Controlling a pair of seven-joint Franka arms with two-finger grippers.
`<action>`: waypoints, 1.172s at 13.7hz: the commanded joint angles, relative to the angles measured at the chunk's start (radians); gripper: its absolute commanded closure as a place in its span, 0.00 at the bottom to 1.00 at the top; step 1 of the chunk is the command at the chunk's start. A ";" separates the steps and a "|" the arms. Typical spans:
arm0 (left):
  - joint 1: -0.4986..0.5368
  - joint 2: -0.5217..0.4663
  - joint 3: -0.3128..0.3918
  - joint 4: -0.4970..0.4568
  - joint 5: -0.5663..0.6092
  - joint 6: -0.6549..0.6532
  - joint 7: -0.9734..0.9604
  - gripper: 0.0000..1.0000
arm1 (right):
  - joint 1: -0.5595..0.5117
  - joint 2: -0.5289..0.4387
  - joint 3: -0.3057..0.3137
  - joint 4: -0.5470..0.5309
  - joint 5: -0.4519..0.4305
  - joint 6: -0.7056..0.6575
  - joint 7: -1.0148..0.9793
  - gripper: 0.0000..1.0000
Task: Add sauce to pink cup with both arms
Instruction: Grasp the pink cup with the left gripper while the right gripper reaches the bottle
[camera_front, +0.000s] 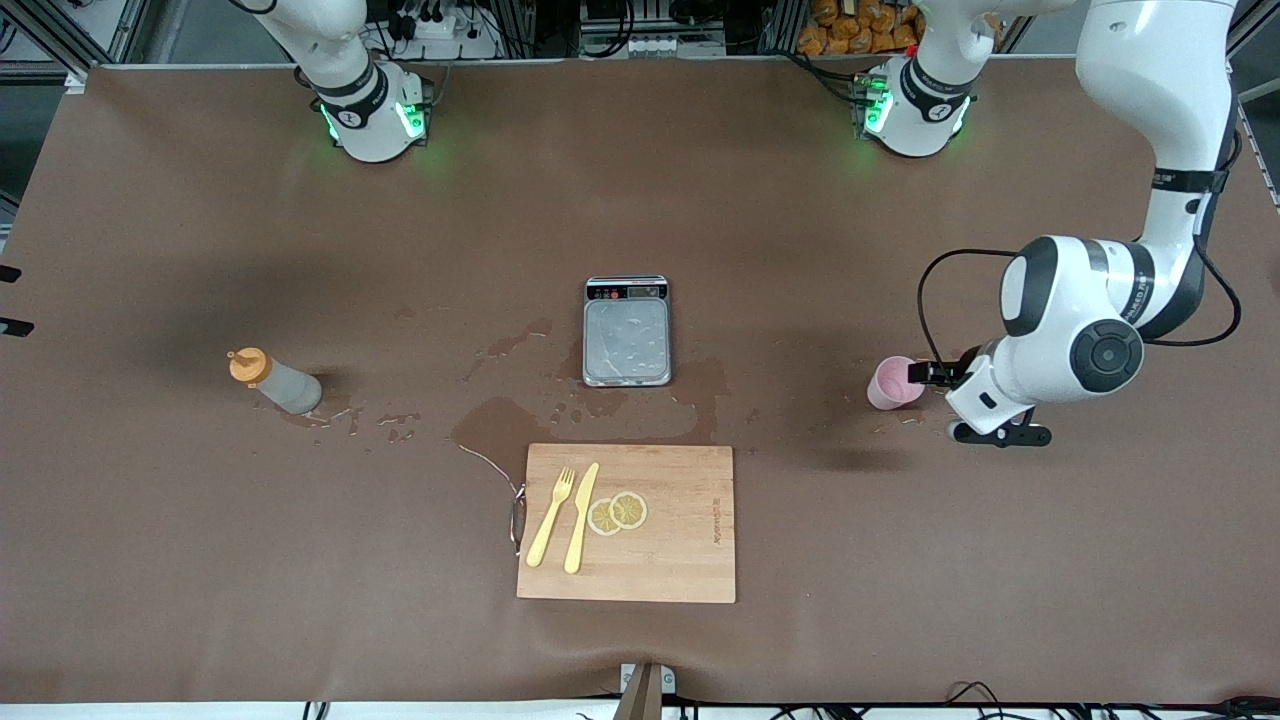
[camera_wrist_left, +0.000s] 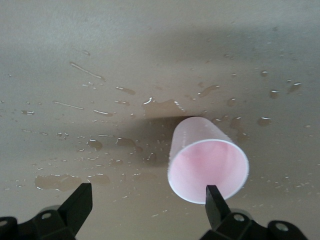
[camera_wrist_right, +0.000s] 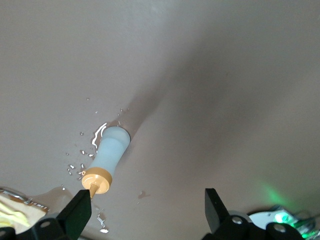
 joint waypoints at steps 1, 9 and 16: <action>0.002 0.032 -0.009 0.003 0.001 0.039 -0.028 0.00 | -0.058 0.067 0.019 0.028 0.102 -0.059 0.134 0.00; -0.013 0.055 -0.009 -0.062 -0.001 0.133 -0.051 0.00 | -0.157 0.275 0.019 0.034 0.375 -0.132 0.247 0.00; -0.052 0.059 -0.009 -0.066 0.001 0.148 -0.146 1.00 | -0.184 0.421 0.019 0.039 0.526 -0.125 0.283 0.00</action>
